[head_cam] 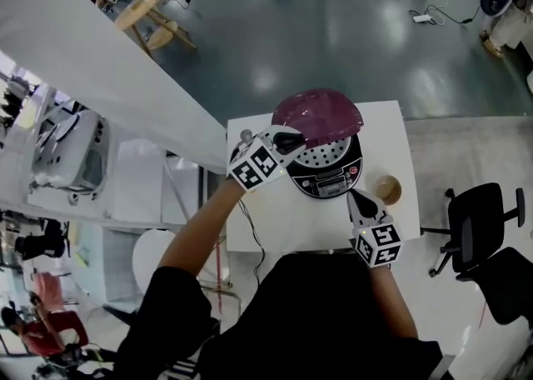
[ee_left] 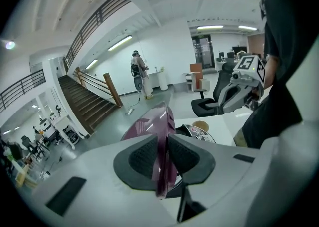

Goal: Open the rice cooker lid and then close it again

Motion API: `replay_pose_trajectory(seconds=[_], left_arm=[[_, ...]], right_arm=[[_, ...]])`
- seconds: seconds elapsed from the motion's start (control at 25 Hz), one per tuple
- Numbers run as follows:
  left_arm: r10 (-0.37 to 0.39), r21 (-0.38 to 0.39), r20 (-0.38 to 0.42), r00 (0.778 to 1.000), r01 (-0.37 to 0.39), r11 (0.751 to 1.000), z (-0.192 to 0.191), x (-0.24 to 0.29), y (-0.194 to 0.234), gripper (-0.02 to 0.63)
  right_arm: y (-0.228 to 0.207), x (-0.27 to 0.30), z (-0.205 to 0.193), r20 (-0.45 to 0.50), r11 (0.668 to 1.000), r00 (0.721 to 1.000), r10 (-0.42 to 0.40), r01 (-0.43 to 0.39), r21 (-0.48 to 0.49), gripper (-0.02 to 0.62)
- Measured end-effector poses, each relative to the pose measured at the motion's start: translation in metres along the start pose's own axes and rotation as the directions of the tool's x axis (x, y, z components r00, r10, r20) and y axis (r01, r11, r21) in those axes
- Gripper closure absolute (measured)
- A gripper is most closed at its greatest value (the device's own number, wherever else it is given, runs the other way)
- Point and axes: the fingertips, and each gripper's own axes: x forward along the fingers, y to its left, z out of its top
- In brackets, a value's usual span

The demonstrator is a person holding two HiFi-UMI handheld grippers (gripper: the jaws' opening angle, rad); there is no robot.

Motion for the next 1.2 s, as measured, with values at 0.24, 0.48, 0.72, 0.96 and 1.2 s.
replay_pose_trajectory(seconds=[0.24,0.48,0.72,0.96,1.2], left_arm=[[-0.013,0.007,-0.022,1.0,0.014,1.0,-0.015,0.011,-0.021,0.538],[-0.016,0.007,-0.012,1.0,0.016,1.0,-0.019,0.015,-0.027,0.54],[-0.015,-0.005,-0.015,1.0,0.015,1.0,-0.024,0.02,-0.034,0.54],[-0.024,-0.013,-0.012,1.0,0.023,1.0,-0.033,0.026,-0.043,0.541],[-0.045,-0.011,-0.019,0.999,0.044,0.999,-0.04,0.032,-0.051,0.541]], right_arm=[[0.004,-0.006,-0.013,-0.007,1.0,1.0,-0.013,0.013,0.012,0.595],[0.003,-0.012,-0.018,-0.014,1.0,0.999,-0.029,0.029,0.008,0.595],[0.002,-0.013,-0.021,-0.023,0.999,0.999,-0.033,0.033,0.006,0.595],[0.006,-0.01,-0.023,-0.033,1.0,0.999,-0.02,0.02,-0.003,0.595],[0.004,-0.007,-0.023,-0.046,1.0,0.999,-0.017,0.016,-0.008,0.595]])
